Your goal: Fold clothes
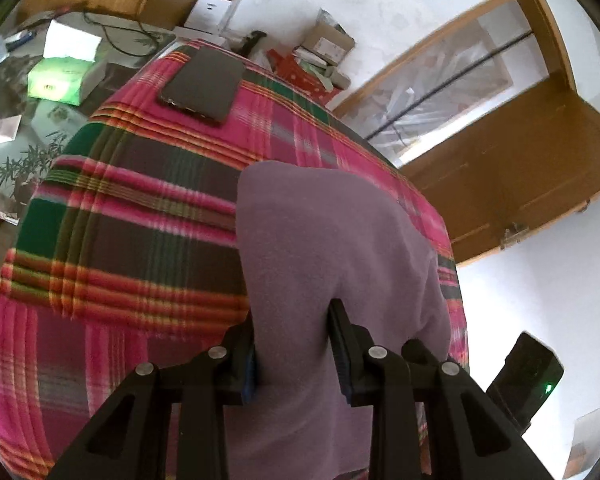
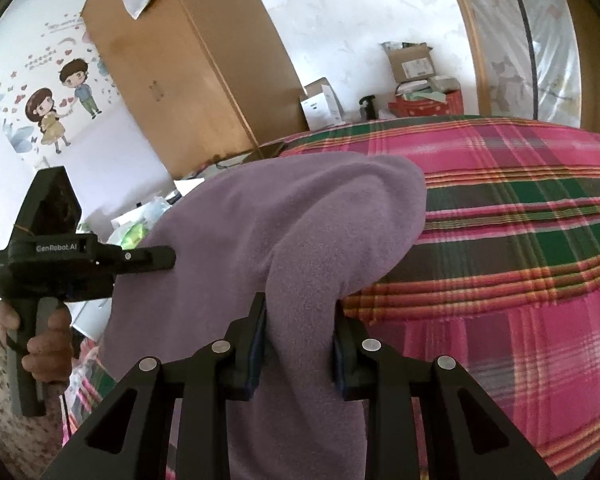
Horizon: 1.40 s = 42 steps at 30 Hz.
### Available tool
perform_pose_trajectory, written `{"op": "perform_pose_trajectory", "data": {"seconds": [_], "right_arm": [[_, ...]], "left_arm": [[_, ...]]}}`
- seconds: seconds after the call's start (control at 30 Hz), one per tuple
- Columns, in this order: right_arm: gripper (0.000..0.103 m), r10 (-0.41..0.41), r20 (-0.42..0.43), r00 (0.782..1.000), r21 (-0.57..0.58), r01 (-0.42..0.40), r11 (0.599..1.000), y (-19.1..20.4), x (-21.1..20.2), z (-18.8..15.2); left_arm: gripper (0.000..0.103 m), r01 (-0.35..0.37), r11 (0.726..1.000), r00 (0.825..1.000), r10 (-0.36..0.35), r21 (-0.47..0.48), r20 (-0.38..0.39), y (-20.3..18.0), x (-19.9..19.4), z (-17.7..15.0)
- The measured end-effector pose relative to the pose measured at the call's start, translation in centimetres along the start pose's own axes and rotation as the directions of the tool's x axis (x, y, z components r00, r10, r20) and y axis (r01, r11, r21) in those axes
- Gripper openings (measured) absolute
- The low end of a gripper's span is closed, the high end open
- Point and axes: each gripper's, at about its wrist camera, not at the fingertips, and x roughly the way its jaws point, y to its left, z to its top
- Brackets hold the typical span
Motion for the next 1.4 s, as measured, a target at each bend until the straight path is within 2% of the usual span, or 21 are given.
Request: {"op": "perform_pose_trajectory", "data": {"seconds": [0.17,0.27,0.43,0.67,0.9,1.0,1.07,1.17,1.33,1.4], "right_arm": [[0.029,-0.010,-0.038,0.999,0.015,0.010,1.000,-0.5,2.2,0.0],[0.031,-0.025,-0.042,0.999,0.028,0.026,0.999,-1.0,2.8,-0.5],[0.037,-0.057,-0.053,0.997,0.013,0.058,0.998,-1.0,3.2,-0.7],[0.038,-0.070,-0.059,0.996,0.039,0.073,0.997,-1.8,2.3,-0.7],[0.038,-0.124,-0.013,0.992,0.071,0.125,0.990,-2.0,-0.7,-1.4],[0.038,-0.132,0.057,0.990,0.028,0.130,0.991,-0.8,-2.8,-2.2],[0.038,-0.108,0.072,0.991,-0.011,0.109,0.994,0.2,-3.6,-2.9],[0.036,-0.094,0.036,0.995,-0.045,0.095,0.994,1.3,-3.6,-4.2],[0.031,-0.129,-0.045,0.991,-0.050,0.127,0.991,1.4,-2.9,-6.2],[0.030,-0.134,-0.049,0.990,-0.040,0.132,0.990,1.3,-3.1,-6.7]], "left_arm": [[0.033,-0.019,0.999,0.999,0.018,-0.033,-0.032,1.8,1.6,0.1],[0.035,-0.009,0.999,1.000,0.008,-0.036,-0.025,2.2,1.6,-0.2],[0.046,-0.021,0.998,0.999,0.019,-0.053,-0.026,2.8,1.7,-0.6],[0.050,-0.032,0.996,0.999,0.031,-0.085,-0.009,3.6,0.5,-1.7],[0.050,-0.055,0.993,0.998,0.059,-0.104,0.031,4.0,-1.2,-3.7],[0.050,-0.066,0.991,0.997,0.070,-0.113,0.036,4.3,-1.6,-4.7],[0.050,-0.068,0.991,0.997,0.073,-0.118,0.038,4.3,-2.0,-5.2],[0.049,-0.096,0.990,0.994,0.100,-0.099,0.039,4.1,-2.4,-6.1],[0.049,-0.104,0.989,0.994,0.107,-0.104,0.026,4.6,-2.7,-7.3],[0.049,-0.103,0.988,0.994,0.106,-0.115,0.022,4.8,-2.8,-7.5]]}}
